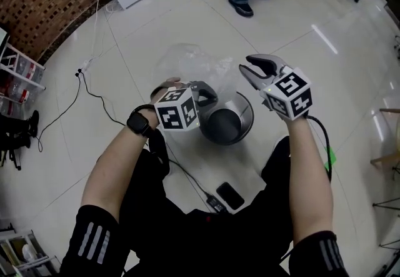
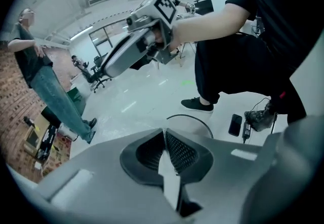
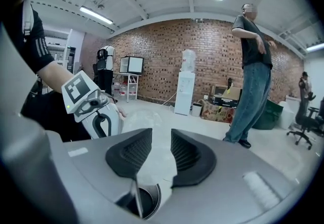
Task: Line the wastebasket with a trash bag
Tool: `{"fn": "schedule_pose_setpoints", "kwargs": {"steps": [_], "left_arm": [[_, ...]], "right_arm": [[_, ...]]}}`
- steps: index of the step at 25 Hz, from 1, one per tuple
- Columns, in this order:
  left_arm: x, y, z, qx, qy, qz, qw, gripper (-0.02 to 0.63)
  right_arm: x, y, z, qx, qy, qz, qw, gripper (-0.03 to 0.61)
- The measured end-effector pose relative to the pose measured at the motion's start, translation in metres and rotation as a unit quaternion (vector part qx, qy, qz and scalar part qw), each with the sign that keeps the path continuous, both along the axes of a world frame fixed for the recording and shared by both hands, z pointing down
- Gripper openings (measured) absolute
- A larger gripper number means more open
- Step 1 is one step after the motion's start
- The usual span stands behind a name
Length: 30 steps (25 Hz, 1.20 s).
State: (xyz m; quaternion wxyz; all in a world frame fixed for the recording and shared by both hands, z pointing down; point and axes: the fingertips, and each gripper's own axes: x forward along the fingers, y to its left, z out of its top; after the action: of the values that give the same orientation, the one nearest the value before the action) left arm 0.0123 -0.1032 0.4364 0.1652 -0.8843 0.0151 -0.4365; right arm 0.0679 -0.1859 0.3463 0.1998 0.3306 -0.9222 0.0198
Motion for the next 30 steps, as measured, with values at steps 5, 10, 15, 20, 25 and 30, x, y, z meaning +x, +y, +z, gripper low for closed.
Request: {"fn": "schedule_pose_setpoints", "kwargs": {"steps": [5, 10, 15, 20, 25, 30], "left_arm": [[0.019, 0.044, 0.042, -0.03, -0.039, 0.054, 0.9973, -0.006], [0.023, 0.073, 0.081, -0.059, -0.068, 0.081, 0.9926, -0.006], [0.022, 0.08, 0.101, -0.077, -0.076, 0.09, 0.99, -0.006], [0.021, 0.078, 0.1, -0.089, -0.069, 0.09, 0.9896, 0.091], [0.012, 0.066, 0.063, -0.091, -0.044, 0.072, 0.9923, 0.149], [-0.034, -0.005, 0.04, -0.019, -0.055, -0.045, 0.9973, 0.164]], "right_arm": [[-0.005, 0.001, 0.035, -0.037, 0.014, -0.018, 0.999, 0.142], [-0.011, 0.016, 0.102, -0.13, 0.032, -0.044, 0.99, 0.163], [-0.023, 0.045, 0.175, -0.194, 0.113, -0.084, 0.971, 0.163], [-0.028, 0.062, 0.217, -0.21, 0.163, -0.106, 0.958, 0.024], [-0.021, 0.064, 0.228, -0.217, 0.188, -0.104, 0.952, 0.012], [-0.01, 0.065, 0.232, -0.209, 0.221, -0.097, 0.948, 0.011]]}}
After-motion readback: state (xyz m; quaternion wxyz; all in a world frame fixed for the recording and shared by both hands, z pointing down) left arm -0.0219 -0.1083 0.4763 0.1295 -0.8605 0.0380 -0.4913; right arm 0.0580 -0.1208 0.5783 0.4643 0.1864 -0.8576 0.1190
